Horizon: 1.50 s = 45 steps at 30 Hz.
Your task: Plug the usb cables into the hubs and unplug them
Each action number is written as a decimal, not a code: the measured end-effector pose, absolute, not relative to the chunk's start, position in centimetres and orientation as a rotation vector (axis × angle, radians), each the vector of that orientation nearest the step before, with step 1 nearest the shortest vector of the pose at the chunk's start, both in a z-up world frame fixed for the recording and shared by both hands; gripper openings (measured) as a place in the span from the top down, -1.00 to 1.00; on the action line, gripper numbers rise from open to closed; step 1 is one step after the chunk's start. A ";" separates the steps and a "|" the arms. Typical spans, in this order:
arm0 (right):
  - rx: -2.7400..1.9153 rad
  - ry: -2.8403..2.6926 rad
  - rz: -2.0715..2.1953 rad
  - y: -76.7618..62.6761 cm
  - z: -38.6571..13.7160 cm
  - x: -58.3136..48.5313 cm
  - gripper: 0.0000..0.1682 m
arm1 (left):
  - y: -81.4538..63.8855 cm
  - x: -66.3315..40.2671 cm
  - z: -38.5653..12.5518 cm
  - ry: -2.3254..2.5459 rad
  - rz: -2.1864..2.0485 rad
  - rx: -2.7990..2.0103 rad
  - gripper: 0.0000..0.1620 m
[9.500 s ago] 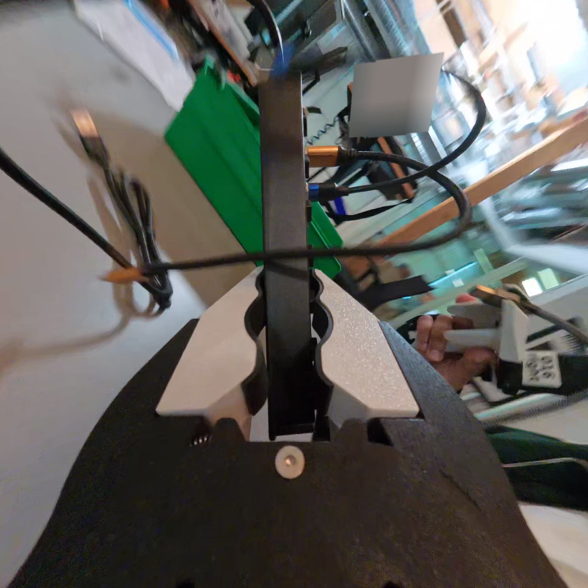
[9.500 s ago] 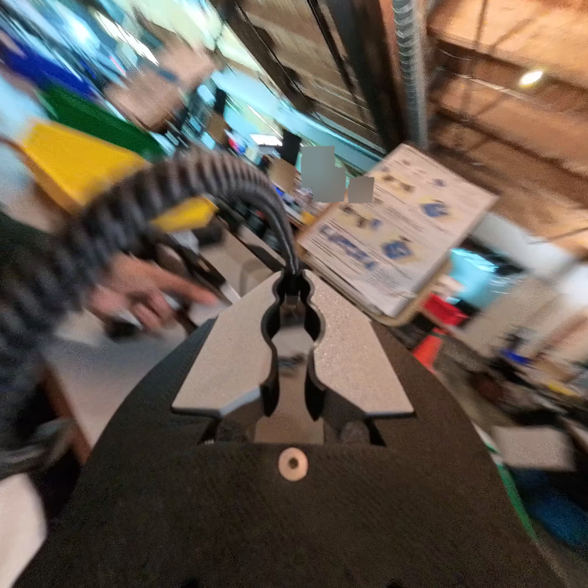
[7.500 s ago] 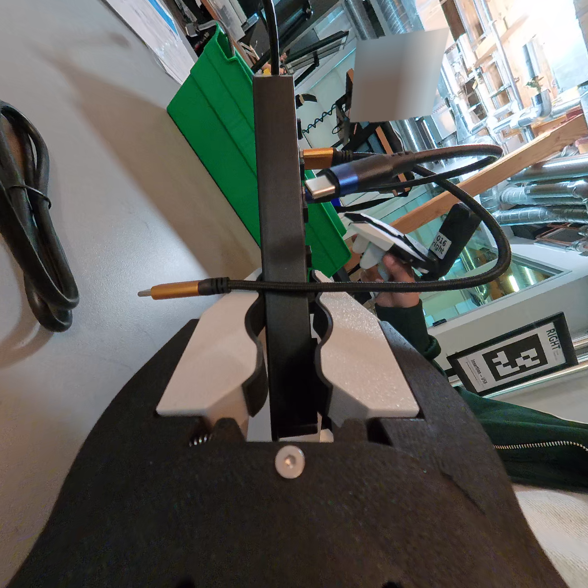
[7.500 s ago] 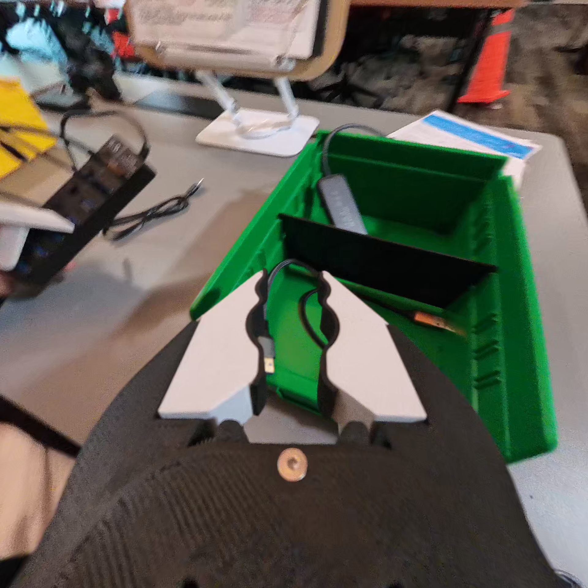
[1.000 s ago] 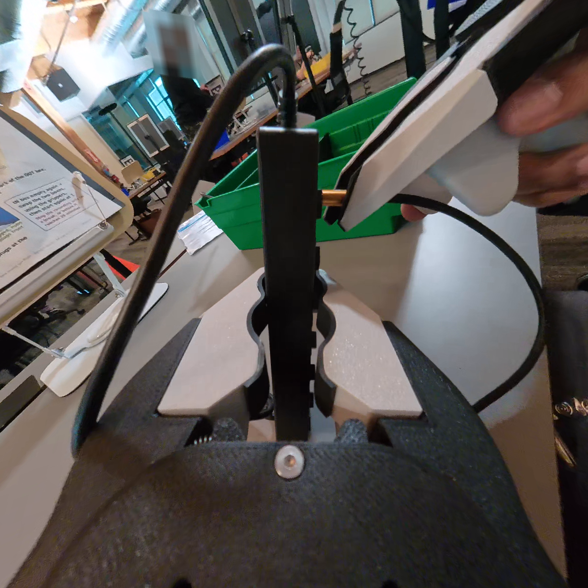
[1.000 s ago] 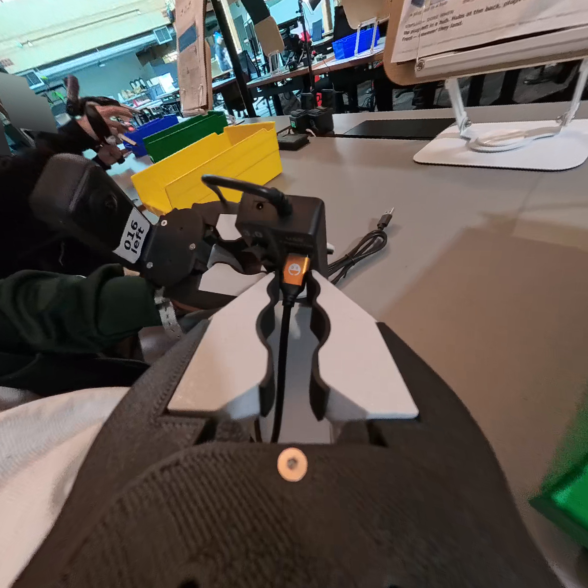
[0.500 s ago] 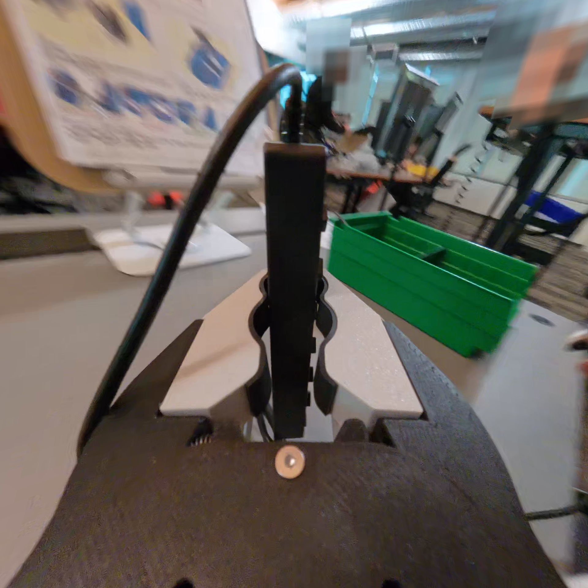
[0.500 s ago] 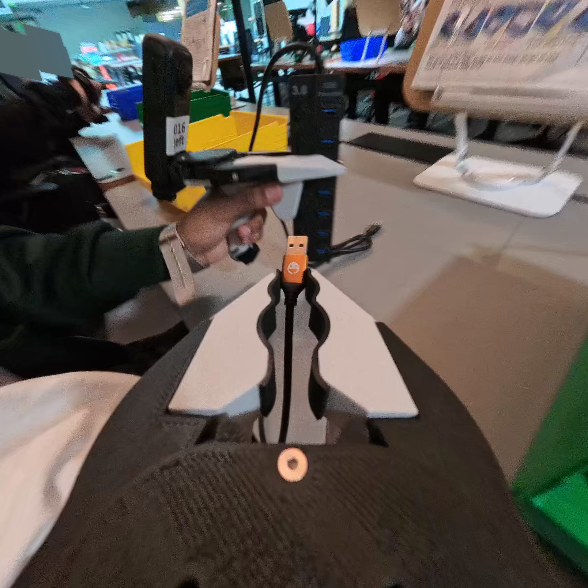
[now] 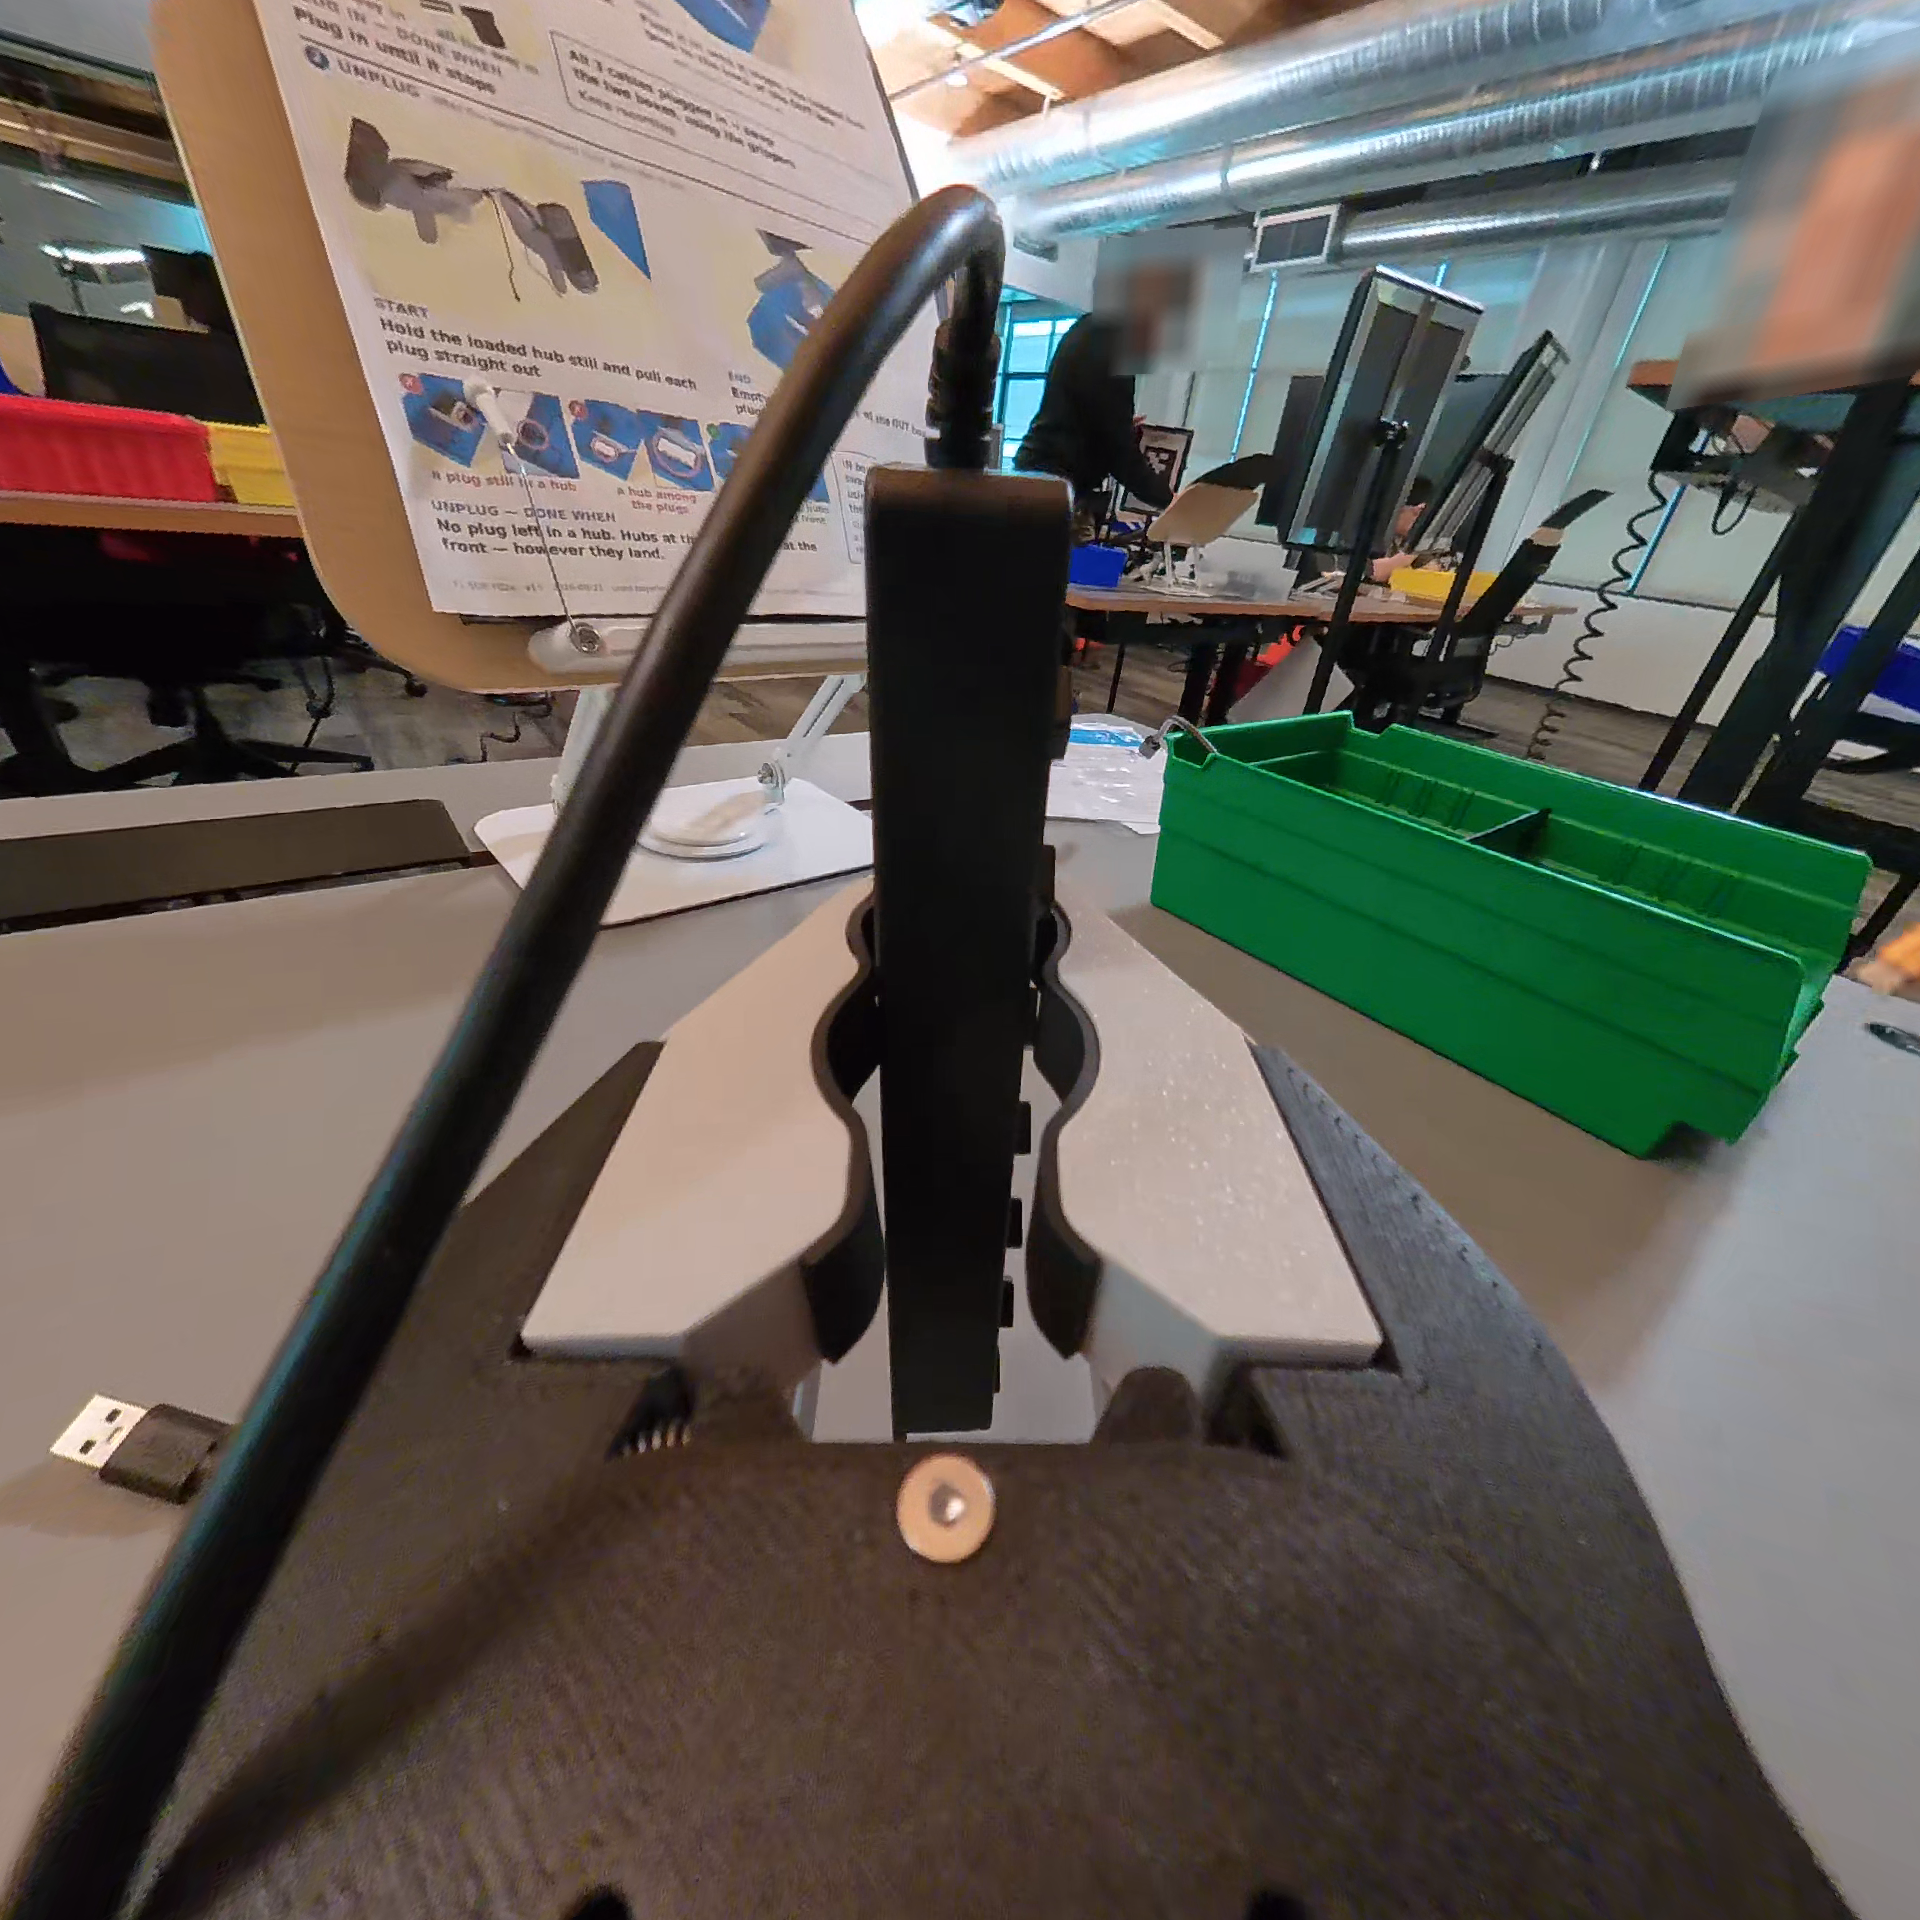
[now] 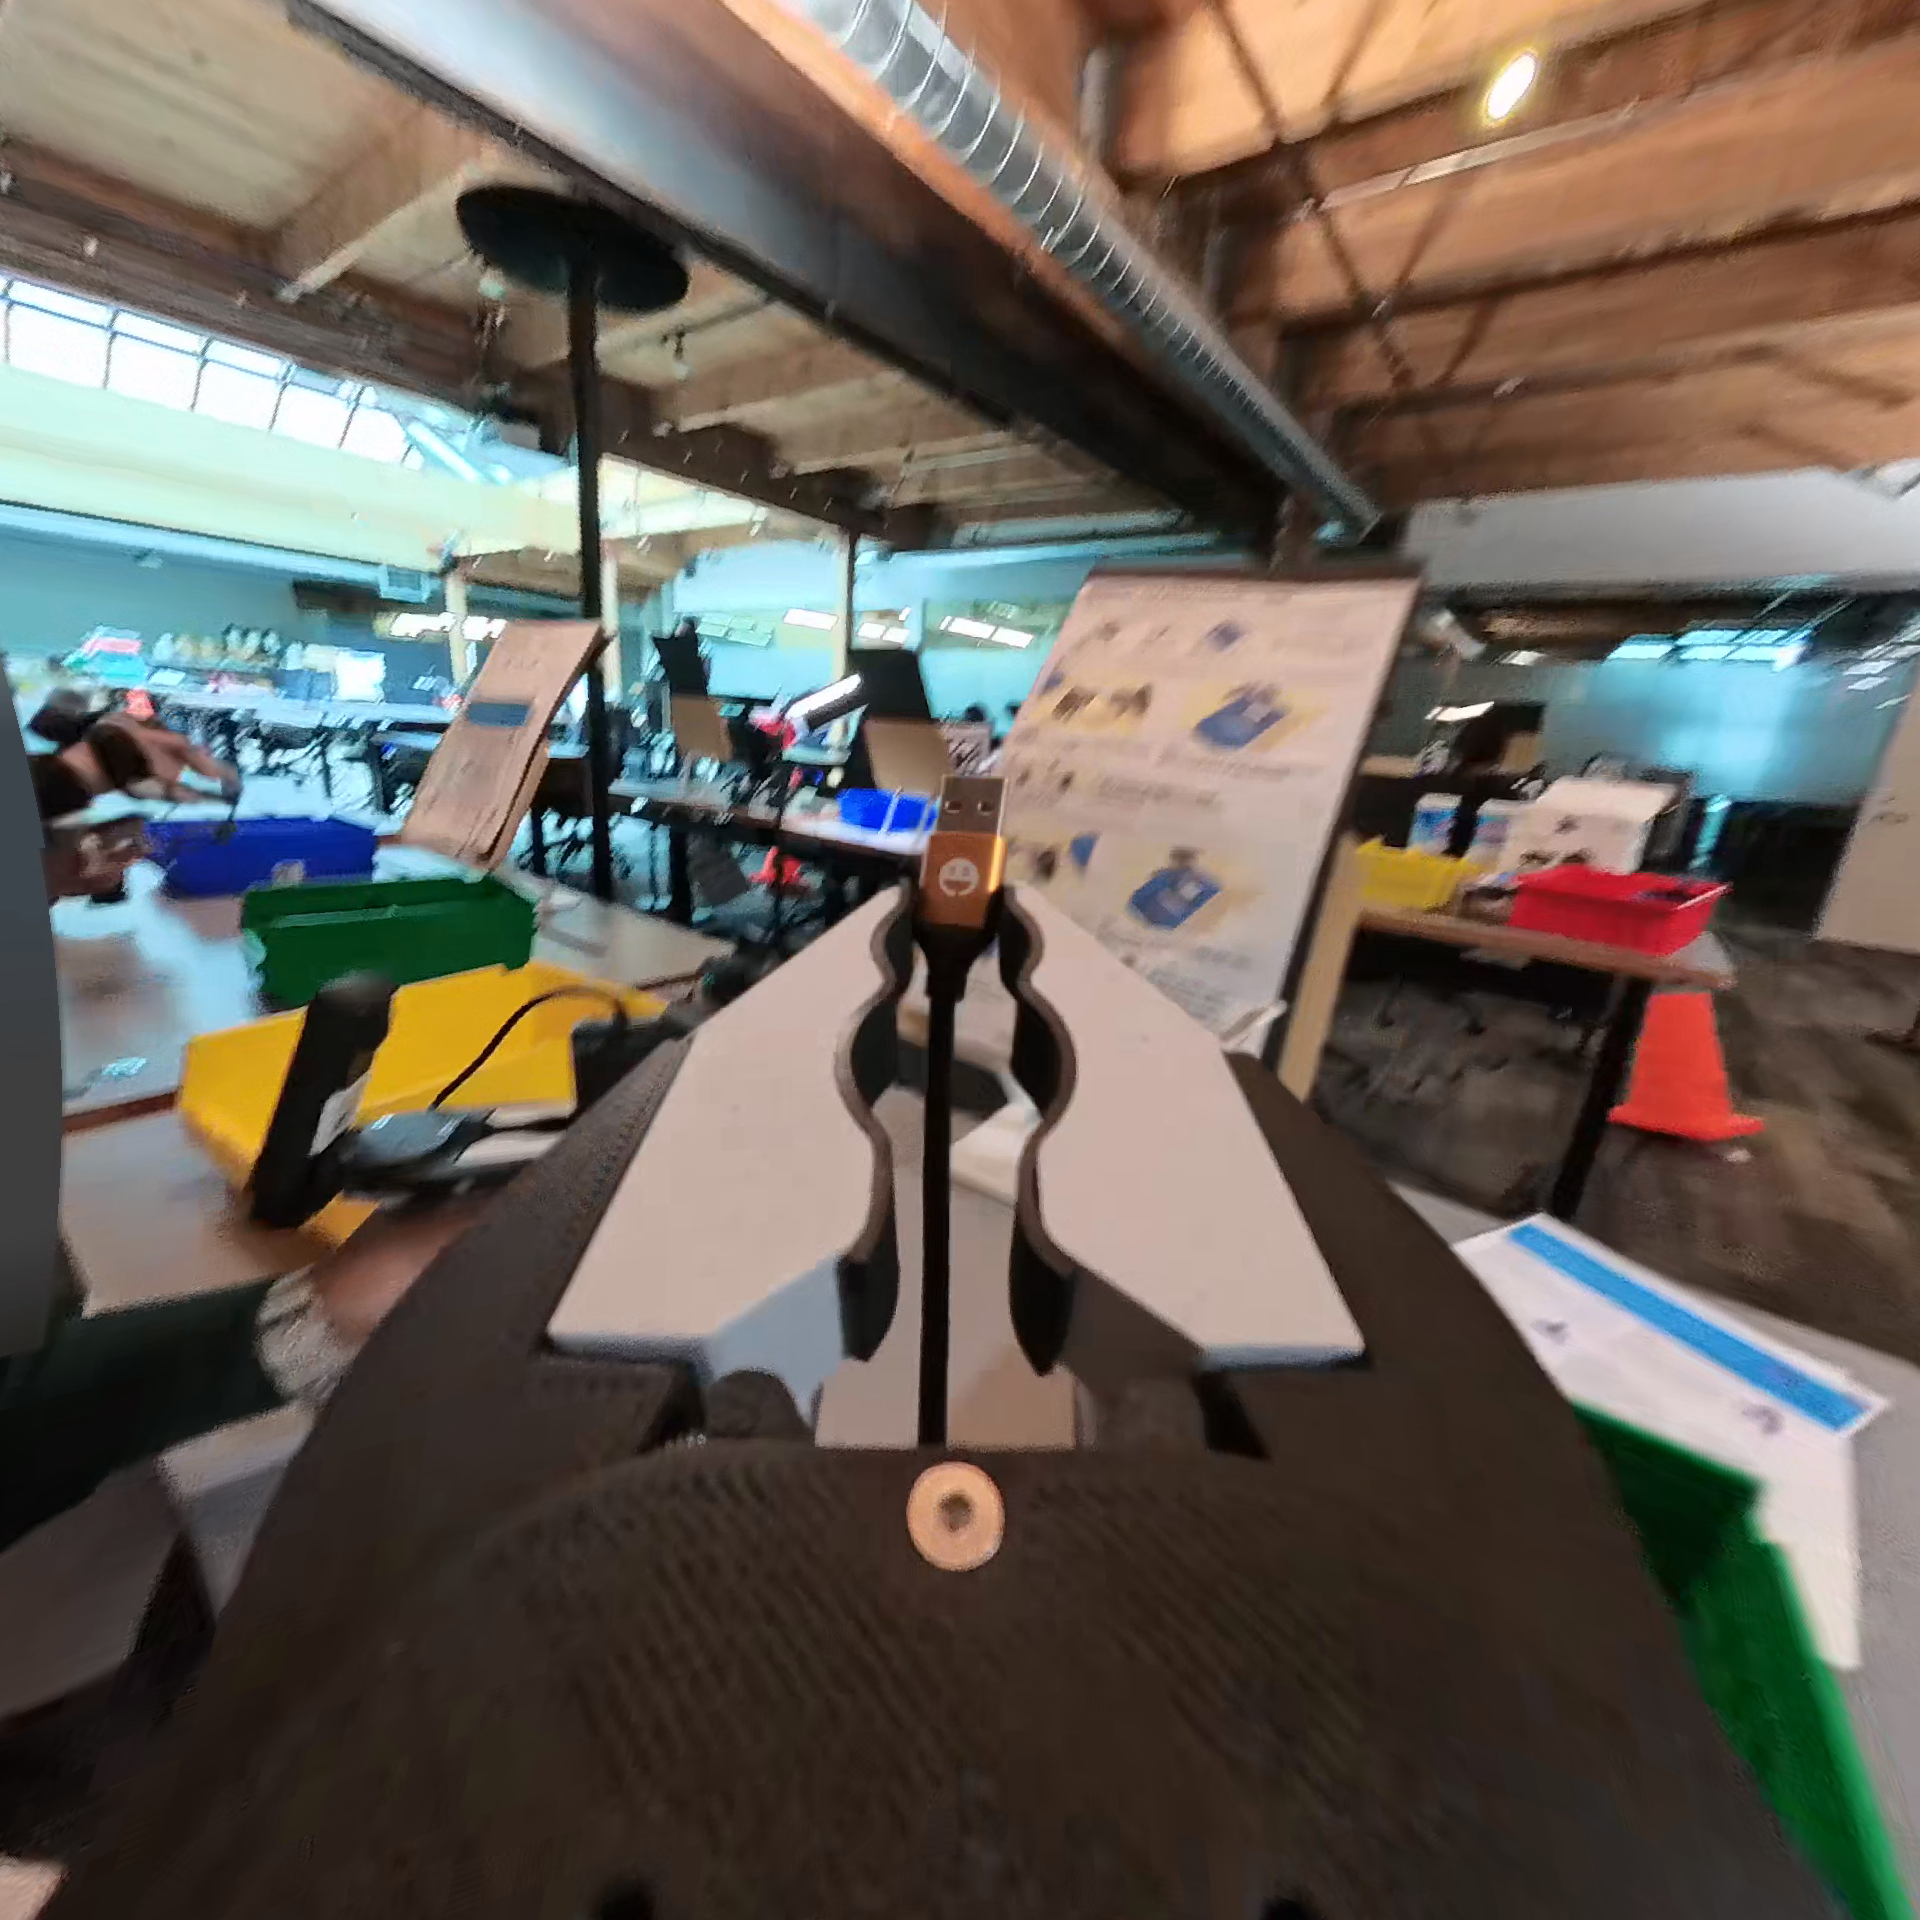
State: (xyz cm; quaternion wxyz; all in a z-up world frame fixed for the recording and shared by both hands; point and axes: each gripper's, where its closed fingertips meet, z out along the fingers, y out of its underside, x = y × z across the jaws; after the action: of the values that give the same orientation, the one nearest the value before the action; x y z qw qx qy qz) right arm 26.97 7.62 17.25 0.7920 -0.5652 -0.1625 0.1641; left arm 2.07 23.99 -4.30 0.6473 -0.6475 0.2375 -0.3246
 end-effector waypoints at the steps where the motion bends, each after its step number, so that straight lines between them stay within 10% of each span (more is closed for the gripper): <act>1: -1.187 -0.322 0.327 7.7 18.1 28.5 0.83 | 24.0 2.1 -4.4 0.537 -0.740 -1.478 0.72; 19: -1.995 -0.616 0.241 16.6 -9.7 35.8 0.82 | 24.4 2.9 -6.0 0.575 -0.775 -1.516 0.72; 22: -2.163 -0.678 0.057 16.9 -12.6 36.3 0.38 | 24.3 3.2 -6.2 0.588 -0.782 -1.520 0.71; 25: -2.157 -0.636 -0.005 17.4 -12.0 36.9 0.05 | 24.2 3.3 -6.3 0.603 -0.775 -1.518 0.72; 45: -1.531 -0.915 0.416 11.6 2.4 16.3 0.31 | 11.7 11.4 -5.3 1.177 -1.310 -1.325 0.71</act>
State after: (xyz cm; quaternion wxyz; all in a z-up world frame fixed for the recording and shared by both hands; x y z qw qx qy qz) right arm 16.33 11.59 2.38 0.6091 -0.6630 -0.3963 0.1801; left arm 11.37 11.65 -5.26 0.4517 -0.5364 0.4766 -0.5302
